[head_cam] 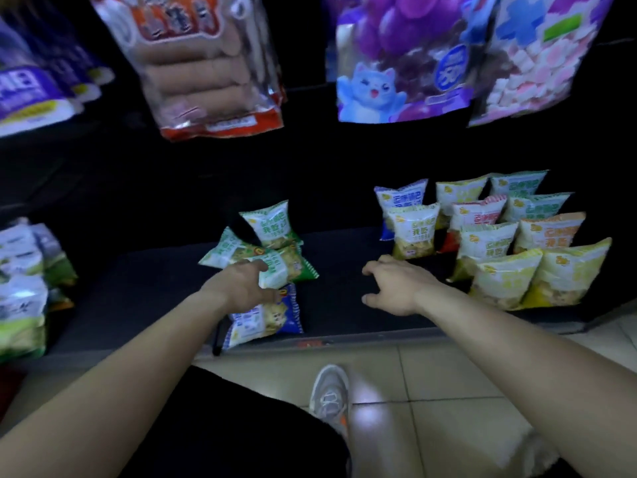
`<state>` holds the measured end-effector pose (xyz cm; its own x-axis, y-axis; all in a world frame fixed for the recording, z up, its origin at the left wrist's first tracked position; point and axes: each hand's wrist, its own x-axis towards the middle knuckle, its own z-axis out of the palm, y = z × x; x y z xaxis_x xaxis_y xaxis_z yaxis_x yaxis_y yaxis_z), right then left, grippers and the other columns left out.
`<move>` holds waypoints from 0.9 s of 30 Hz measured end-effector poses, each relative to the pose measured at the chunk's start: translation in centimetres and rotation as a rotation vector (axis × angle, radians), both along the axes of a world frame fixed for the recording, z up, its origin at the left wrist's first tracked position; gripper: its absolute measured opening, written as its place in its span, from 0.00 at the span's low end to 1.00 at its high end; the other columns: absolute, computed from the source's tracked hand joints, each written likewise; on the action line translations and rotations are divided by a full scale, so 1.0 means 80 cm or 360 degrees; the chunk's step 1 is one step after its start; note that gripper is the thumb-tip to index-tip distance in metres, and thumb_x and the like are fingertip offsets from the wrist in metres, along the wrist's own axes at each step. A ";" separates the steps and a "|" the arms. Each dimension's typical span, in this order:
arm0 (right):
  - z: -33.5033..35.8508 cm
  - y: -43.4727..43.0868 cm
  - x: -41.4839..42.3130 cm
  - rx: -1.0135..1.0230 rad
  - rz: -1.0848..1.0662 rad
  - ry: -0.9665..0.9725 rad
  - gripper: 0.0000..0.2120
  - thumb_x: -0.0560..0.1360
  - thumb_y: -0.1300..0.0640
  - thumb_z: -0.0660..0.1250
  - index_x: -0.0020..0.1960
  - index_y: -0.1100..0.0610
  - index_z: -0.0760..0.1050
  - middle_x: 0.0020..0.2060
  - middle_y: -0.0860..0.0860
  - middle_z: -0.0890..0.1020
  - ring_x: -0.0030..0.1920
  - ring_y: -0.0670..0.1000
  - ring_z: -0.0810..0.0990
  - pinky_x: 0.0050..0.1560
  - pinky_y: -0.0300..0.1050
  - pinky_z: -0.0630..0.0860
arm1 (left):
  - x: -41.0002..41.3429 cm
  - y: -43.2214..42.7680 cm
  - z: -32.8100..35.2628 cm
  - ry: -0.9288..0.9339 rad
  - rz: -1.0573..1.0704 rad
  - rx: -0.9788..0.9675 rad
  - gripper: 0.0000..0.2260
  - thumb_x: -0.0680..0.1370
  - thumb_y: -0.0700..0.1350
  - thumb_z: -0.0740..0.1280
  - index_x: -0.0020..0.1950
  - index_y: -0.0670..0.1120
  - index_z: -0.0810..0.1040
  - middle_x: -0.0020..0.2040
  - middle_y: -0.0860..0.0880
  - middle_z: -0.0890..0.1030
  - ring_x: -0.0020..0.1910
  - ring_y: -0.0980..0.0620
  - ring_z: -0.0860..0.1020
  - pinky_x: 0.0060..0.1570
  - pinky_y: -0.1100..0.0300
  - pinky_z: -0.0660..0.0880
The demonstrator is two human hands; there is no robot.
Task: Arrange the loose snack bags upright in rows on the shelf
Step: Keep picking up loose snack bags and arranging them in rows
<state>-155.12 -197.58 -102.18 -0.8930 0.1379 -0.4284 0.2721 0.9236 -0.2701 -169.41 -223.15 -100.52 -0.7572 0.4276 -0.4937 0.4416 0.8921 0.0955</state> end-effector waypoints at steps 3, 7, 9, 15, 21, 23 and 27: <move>-0.033 -0.049 -0.048 -0.0119 0.0013 -0.0039 0.31 0.77 0.42 0.66 0.76 0.50 0.63 0.72 0.51 0.67 0.67 0.55 0.72 0.60 0.53 0.74 | -0.019 -0.046 -0.019 -0.0007 0.0103 0.0034 0.32 0.75 0.61 0.70 0.74 0.48 0.67 0.69 0.43 0.72 0.65 0.44 0.73 0.62 0.51 0.72; -0.108 -0.110 -0.113 -0.0316 -0.0028 -0.0131 0.31 0.78 0.43 0.66 0.76 0.52 0.64 0.73 0.53 0.68 0.68 0.55 0.72 0.62 0.51 0.74 | -0.051 -0.073 -0.050 -0.0040 0.0152 0.0121 0.32 0.75 0.59 0.70 0.76 0.50 0.65 0.71 0.44 0.71 0.68 0.44 0.72 0.64 0.52 0.70; -0.148 -0.135 -0.138 -0.0352 -0.0005 -0.0124 0.29 0.78 0.43 0.66 0.75 0.51 0.65 0.72 0.54 0.68 0.68 0.57 0.72 0.64 0.52 0.72 | -0.067 -0.082 -0.067 -0.0039 0.0159 0.0167 0.33 0.75 0.59 0.70 0.76 0.51 0.65 0.72 0.44 0.71 0.68 0.45 0.72 0.65 0.53 0.71; -0.226 -0.179 -0.192 -0.0114 0.0439 -0.0009 0.31 0.80 0.43 0.60 0.80 0.50 0.55 0.78 0.50 0.59 0.76 0.56 0.59 0.71 0.57 0.64 | -0.087 -0.103 -0.101 -0.0130 0.0223 0.0230 0.31 0.76 0.56 0.71 0.76 0.50 0.65 0.69 0.46 0.72 0.64 0.48 0.74 0.62 0.57 0.71; -0.246 -0.180 -0.203 0.0021 0.0529 -0.0002 0.38 0.72 0.36 0.69 0.76 0.51 0.62 0.67 0.52 0.63 0.68 0.55 0.61 0.67 0.55 0.65 | -0.096 -0.113 -0.113 -0.0098 0.0283 0.0236 0.30 0.76 0.57 0.71 0.75 0.51 0.67 0.67 0.48 0.74 0.62 0.49 0.74 0.61 0.58 0.70; -0.245 -0.181 -0.203 0.0034 0.0556 0.0065 0.39 0.69 0.36 0.72 0.74 0.50 0.64 0.66 0.52 0.64 0.67 0.55 0.61 0.66 0.54 0.65 | -0.097 -0.118 -0.114 -0.0103 0.0304 0.0228 0.29 0.76 0.56 0.71 0.74 0.50 0.67 0.67 0.47 0.74 0.62 0.49 0.75 0.60 0.59 0.70; -0.242 -0.188 -0.199 0.0041 0.0600 0.0117 0.38 0.66 0.38 0.76 0.69 0.51 0.66 0.67 0.51 0.71 0.68 0.54 0.67 0.70 0.53 0.61 | -0.097 -0.121 -0.112 -0.0099 0.0333 0.0234 0.29 0.76 0.55 0.71 0.74 0.50 0.68 0.66 0.47 0.74 0.61 0.50 0.75 0.58 0.59 0.70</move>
<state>-171.06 -212.61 -121.53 -0.9114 -0.1962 -0.3618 -0.1072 0.9619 -0.2517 -177.20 -232.80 -109.44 -0.8067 0.3357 -0.4864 0.2384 0.9379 0.2520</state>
